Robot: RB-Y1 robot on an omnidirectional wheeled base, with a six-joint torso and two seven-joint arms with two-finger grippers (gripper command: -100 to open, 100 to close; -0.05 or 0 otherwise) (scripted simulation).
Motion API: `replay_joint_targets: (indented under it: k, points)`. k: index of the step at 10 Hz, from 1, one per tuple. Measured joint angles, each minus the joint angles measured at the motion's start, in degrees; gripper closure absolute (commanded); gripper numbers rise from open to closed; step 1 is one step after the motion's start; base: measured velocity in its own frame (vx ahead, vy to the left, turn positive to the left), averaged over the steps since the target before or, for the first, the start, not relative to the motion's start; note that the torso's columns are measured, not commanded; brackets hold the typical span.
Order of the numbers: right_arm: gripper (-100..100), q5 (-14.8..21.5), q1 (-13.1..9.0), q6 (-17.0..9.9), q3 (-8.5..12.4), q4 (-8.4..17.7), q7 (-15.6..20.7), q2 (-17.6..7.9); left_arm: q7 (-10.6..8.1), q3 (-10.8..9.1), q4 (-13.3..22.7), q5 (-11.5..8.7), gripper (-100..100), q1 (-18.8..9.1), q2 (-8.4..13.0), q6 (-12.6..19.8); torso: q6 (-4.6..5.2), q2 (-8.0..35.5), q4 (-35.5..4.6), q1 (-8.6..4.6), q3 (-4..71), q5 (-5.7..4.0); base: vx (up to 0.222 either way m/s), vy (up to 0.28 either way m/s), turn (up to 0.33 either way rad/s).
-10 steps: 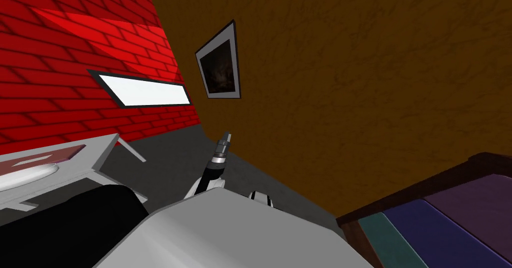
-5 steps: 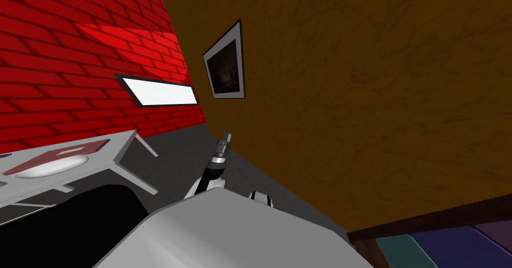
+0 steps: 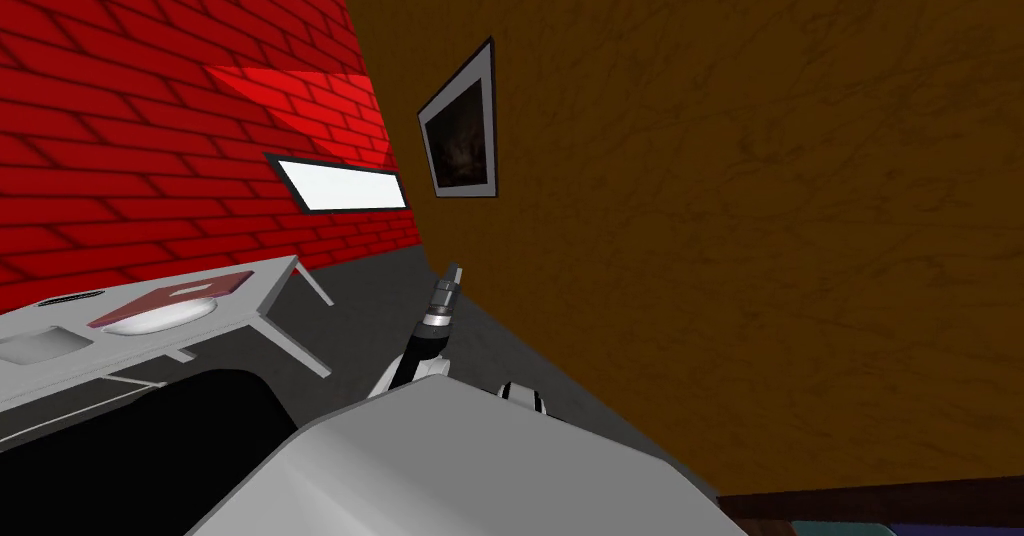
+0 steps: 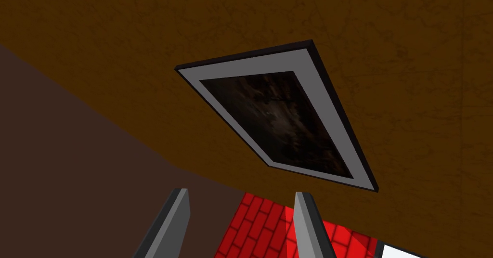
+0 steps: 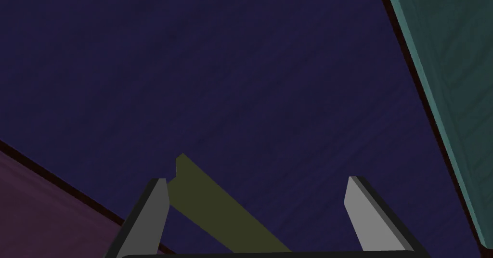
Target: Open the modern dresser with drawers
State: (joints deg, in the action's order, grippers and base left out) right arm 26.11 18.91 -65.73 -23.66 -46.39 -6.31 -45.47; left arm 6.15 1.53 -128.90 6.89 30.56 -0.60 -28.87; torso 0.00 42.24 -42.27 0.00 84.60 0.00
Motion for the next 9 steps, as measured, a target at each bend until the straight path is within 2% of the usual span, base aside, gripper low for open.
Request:
replay_joint_targets:
  k: [1, 3, 4, 6, 9]
  points:
    - [-100, 0.1, 0.4, -0.9, -0.1, 0.8, -0.2, -1.1, 0.00, 0.00, 0.0, 0.0, 0, 0.0, 0.0, 0.0, 0.02, 0.0, 0.0, -0.01, 0.0, 0.01, 0.019, 0.002, 0.014]
    - [-100, 0.1, 0.4, -1.0, -0.1, 1.1, -0.2, -1.2, 0.00, -0.01, 0.0, 0.0, 0, 0.0, 0.0, 0.0, 0.02, 0.2, -0.1, -0.32, -0.1, -0.07, -0.022, -0.077, -0.004]
    - [100, 0.2, 0.4, -0.9, -0.1, 1.1, -0.2, -1.2, 0.00, -0.01, 0.0, 0.0, 0, 0.0, 0.0, 0.0, 0.00, 0.1, -0.1, -0.10, -0.1, -0.06, -0.005, -0.011, -0.016]
    - [100, 0.0, 0.8, -1.6, 0.1, 1.2, 0.0, -1.9, 0.00, 0.01, 0.0, 0.0, 0, 0.0, 0.0, 0.0, -0.28, -0.1, -0.1, -0.18, -0.2, -0.53, 0.035, 0.136, -0.016]
    - [100, -0.5, 0.8, -1.4, 0.2, 0.8, 0.6, -2.2, 0.00, 0.02, 0.0, 0.0, 0, 0.0, 0.0, 0.0, -0.31, -0.1, -0.1, -0.34, -0.1, -0.34, 0.073, 0.201, 0.001]
